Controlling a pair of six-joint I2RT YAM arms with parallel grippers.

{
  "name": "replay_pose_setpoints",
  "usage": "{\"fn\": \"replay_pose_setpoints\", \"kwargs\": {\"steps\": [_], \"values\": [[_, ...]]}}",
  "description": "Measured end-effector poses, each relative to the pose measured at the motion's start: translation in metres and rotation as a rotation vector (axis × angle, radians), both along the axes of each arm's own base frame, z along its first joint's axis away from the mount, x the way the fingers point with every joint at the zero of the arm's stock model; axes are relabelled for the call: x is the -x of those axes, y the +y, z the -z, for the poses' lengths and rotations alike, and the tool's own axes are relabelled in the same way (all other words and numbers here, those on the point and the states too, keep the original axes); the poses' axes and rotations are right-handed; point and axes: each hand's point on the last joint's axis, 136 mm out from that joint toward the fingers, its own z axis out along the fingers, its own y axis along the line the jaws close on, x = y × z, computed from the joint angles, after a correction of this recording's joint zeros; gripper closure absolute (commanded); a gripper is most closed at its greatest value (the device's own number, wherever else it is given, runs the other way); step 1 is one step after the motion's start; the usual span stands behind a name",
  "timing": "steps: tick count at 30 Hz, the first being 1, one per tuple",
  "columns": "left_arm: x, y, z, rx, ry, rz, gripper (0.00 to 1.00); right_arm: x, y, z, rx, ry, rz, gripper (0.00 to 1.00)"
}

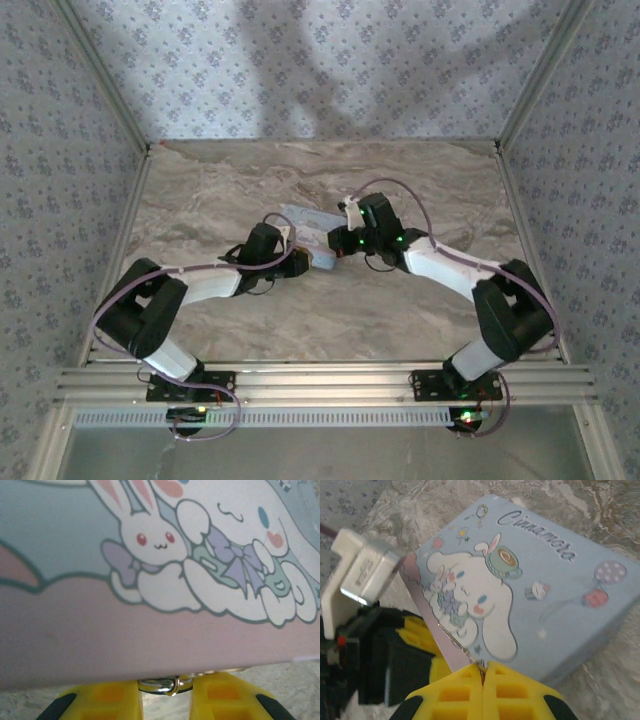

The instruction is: Unlock the padlock with the key

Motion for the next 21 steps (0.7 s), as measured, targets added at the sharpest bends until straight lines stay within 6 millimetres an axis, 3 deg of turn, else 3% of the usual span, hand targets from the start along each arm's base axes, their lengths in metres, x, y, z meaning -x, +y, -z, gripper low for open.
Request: {"fn": "replay_pose_setpoints", "kwargs": {"steps": [5,12,21], "values": [[0.005,-0.005,-0.009,0.026,0.052,0.006,0.82,0.026,-0.013,0.010,0.032,-0.051,-0.007,1.00],[0.007,-0.010,-0.018,0.050,0.111,0.005,0.83,0.061,-0.013,0.016,0.059,-0.143,-0.040,1.00],[0.008,-0.013,-0.022,0.079,0.167,-0.023,0.85,0.077,-0.006,0.043,0.103,-0.181,-0.036,1.00]]}}
